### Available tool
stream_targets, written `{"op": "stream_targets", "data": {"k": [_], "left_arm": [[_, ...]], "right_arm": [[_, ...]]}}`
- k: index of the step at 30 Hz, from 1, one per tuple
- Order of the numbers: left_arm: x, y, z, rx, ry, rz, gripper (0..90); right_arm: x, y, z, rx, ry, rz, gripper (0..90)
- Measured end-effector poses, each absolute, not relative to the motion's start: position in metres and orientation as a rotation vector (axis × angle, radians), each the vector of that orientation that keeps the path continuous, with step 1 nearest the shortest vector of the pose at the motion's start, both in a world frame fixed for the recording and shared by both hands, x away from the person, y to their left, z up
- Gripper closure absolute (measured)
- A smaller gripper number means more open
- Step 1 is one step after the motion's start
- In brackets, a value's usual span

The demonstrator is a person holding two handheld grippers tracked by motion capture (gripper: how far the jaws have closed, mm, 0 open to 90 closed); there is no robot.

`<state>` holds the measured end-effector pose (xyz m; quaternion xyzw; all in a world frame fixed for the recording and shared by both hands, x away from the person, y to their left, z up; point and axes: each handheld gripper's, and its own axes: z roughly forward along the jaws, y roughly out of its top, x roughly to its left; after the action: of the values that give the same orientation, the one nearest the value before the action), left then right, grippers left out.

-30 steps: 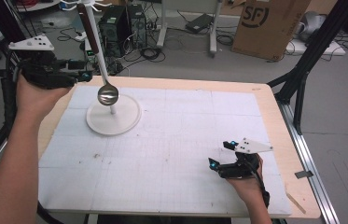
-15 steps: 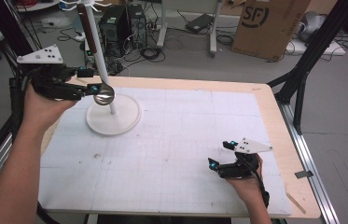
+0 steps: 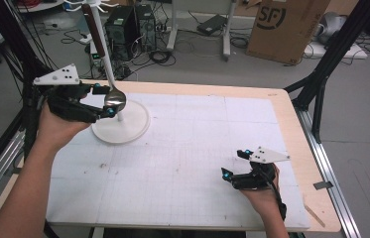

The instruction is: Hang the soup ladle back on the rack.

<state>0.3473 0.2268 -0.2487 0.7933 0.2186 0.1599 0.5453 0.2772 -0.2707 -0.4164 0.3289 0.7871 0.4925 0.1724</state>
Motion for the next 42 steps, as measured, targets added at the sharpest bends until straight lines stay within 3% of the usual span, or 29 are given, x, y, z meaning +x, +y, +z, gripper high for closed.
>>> {"op": "stream_targets", "data": {"k": [42], "left_arm": [[0.325,0.196,-0.345,1.887,0.478,0.239,6.3]], "right_arm": [[0.278,-0.266,-0.418,0.928,2.252,1.39,11.0]]}}
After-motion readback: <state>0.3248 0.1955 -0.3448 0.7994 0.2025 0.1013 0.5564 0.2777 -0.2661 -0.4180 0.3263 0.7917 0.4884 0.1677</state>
